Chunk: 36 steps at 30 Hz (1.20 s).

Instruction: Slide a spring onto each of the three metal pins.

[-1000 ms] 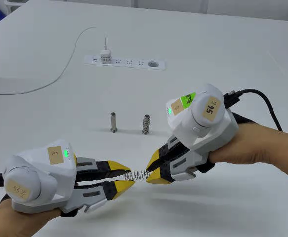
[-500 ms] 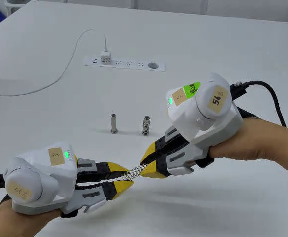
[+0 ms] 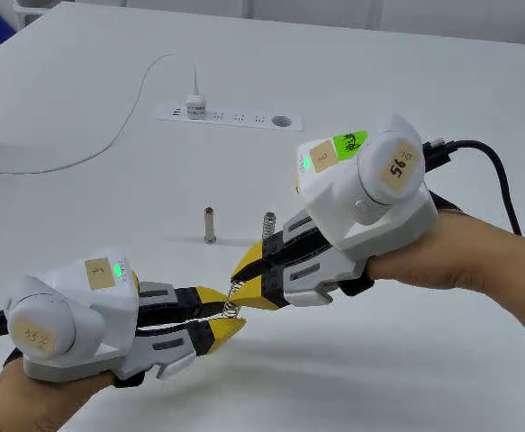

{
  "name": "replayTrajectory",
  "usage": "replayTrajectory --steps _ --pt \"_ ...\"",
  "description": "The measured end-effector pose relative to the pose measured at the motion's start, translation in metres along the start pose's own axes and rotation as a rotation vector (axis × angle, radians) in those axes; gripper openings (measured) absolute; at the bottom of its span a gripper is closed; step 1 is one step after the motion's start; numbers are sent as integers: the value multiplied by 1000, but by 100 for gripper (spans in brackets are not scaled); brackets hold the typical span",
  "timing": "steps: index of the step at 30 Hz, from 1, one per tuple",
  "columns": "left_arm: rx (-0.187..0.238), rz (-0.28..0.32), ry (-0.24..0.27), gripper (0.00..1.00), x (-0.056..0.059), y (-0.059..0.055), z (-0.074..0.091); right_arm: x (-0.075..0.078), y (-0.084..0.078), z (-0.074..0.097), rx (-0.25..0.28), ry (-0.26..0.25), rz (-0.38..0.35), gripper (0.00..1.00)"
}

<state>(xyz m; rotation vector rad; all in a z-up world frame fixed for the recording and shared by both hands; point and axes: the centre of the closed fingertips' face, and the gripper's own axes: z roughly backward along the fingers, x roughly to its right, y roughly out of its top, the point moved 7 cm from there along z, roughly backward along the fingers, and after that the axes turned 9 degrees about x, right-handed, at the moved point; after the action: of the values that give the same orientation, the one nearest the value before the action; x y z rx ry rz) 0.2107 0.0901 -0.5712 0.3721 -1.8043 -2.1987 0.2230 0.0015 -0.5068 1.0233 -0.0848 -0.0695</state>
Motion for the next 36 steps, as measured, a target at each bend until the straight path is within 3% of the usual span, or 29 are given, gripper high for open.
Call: replayTrajectory --steps 8,21,36 --pt "13 5 9 11 -3 3 -1 0 5 -5 35 -13 -4 11" --pt "23 9 33 12 -6 1 2 4 5 -10 20 -21 -4 11" --pt "51 66 95 31 -15 -3 13 11 9 -14 17 -36 -8 11"
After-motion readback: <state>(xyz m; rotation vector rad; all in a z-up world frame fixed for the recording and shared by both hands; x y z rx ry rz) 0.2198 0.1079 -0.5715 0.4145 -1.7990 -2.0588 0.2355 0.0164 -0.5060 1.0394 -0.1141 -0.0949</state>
